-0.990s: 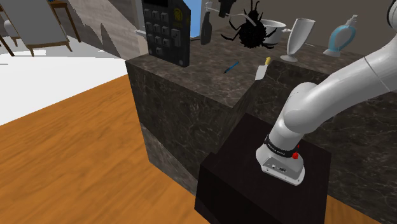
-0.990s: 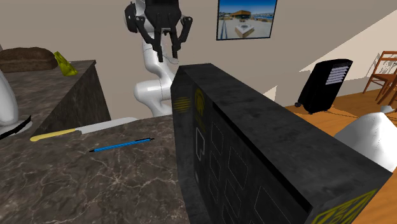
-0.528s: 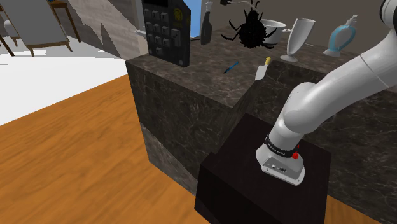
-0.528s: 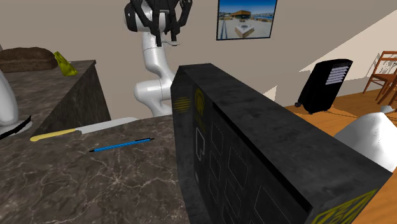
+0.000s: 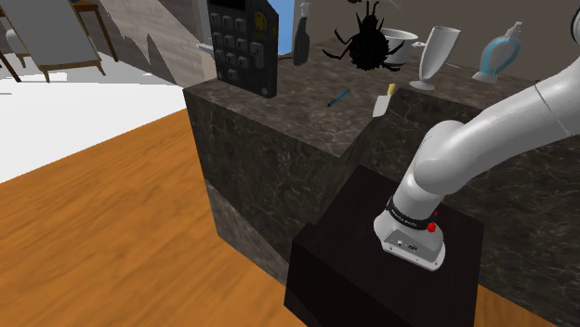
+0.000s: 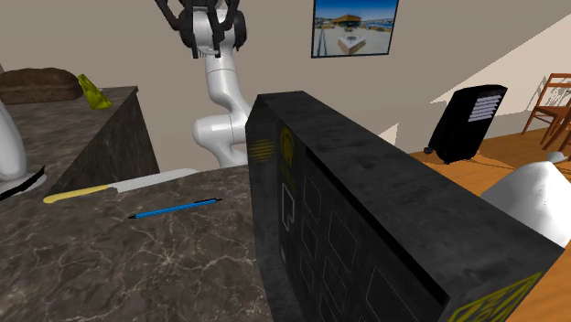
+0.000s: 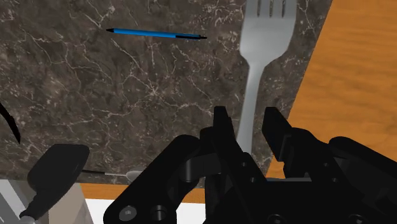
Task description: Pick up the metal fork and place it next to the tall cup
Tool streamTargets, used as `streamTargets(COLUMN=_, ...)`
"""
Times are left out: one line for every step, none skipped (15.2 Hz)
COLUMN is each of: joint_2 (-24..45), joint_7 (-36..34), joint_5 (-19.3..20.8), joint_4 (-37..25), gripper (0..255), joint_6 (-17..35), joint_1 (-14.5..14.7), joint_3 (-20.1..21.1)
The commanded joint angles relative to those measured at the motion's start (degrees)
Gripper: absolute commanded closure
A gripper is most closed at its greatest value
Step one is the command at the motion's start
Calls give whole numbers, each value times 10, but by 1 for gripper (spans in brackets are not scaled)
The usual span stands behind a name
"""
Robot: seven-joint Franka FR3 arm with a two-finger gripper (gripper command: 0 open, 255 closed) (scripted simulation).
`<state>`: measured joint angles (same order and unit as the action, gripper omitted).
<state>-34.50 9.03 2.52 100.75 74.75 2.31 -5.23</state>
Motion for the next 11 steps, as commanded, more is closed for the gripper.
streamTargets(joint_2=-17, joint_7=26, joint_5=11, joint_4=5, gripper=255, joint_6=-10, joint_1=-5, joint_3=-20)
streamTargets(joint_2=-26, joint_7=38, joint_5=16, joint_4=9, gripper=255, joint_6=-15, joint_1=-7, joint_3=-30)
streamTargets(joint_2=-34, joint_7=50, joint_5=22, joint_4=12, gripper=255, joint_6=-19, joint_1=-9, joint_3=-40)
streamTargets(joint_2=-42, joint_7=62, joint_5=28, joint_4=15, gripper=255, joint_6=-23, joint_1=-11, joint_3=-50)
streamTargets(joint_2=-49, joint_7=75, joint_5=34, joint_4=17, gripper=255, joint_6=-27, joint_1=-13, joint_3=-60)
streamTargets(joint_2=-56, joint_7=87, joint_5=41, joint_4=18, gripper=255, joint_6=-32, joint_1=-15, joint_3=-70)
streamTargets(joint_2=-62, joint_7=100, joint_5=48, joint_4=19, gripper=255, joint_6=-36, joint_1=-17, joint_3=-80)
streamTargets(joint_2=-68, joint_7=112, joint_5=55, joint_4=19, gripper=255, joint_6=-40, joint_1=-18, joint_3=-90)
streamTargets(joint_2=-73, joint_7=125, joint_5=62, joint_4=18, gripper=255, joint_6=-45, joint_1=-20, joint_3=-101)
streamTargets(joint_2=-77, joint_7=138, joint_5=69, joint_4=17, gripper=255, joint_6=-49, joint_1=-22, joint_3=-111)
streamTargets(joint_2=-82, joint_7=151, joint_5=77, joint_4=15, gripper=255, joint_6=-53, joint_1=-23, joint_3=-122)
